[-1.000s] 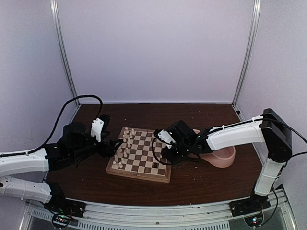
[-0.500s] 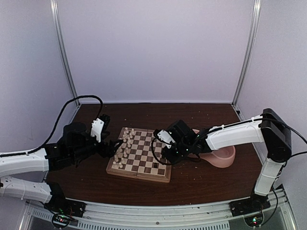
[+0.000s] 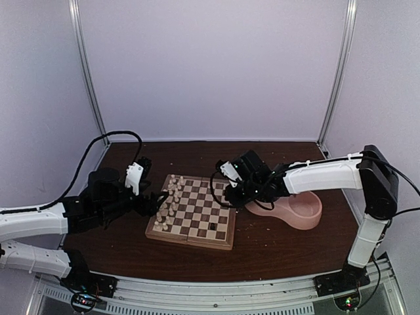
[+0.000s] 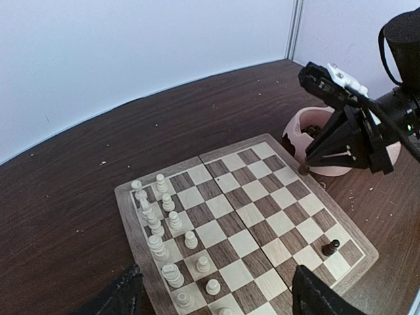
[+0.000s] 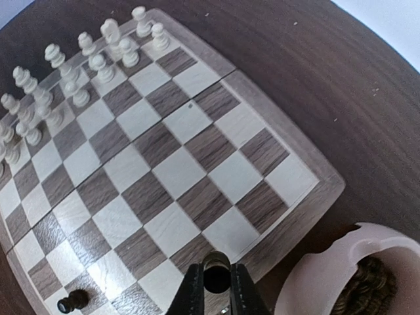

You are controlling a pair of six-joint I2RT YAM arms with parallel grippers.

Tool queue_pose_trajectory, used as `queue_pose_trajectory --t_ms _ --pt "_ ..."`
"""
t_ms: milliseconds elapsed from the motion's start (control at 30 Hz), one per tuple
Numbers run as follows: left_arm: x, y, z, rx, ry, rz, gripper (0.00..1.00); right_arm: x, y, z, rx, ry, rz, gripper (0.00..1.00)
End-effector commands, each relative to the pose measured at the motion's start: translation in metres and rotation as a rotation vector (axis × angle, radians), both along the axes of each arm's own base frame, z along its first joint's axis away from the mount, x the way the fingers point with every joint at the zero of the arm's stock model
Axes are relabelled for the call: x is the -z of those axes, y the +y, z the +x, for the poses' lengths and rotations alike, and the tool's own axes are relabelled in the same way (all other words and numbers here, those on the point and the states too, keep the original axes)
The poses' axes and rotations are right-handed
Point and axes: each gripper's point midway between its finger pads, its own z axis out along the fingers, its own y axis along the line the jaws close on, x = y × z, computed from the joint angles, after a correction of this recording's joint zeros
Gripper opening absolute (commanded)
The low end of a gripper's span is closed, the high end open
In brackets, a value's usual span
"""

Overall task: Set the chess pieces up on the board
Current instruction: Pick up the rook from e8, then place the rook at a8.

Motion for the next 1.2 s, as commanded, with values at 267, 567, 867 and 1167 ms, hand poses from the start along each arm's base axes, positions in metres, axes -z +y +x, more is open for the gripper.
queue_pose_trajectory --t_ms 267,567,867,1167 --pt "-0.024 0.007 0.003 -0.043 -0.073 -0.08 0.79 -0.015 -0.01 0.072 0.176 -0.024 0.087 0.09" --pt "-0.02 0.0 0.004 -0.025 -0.038 -0.081 0.78 0.006 0.0 0.074 0.133 -0.001 0.07 0.09" --pt "-0.019 0.001 0.004 -0.03 -0.032 -0.076 0.78 0.016 -0.001 0.08 0.141 -0.008 0.033 0.09" --pt "-0.019 -0.002 0.005 -0.023 -0.022 -0.079 0.78 0.02 0.0 0.081 0.138 -0.001 0.02 0.09"
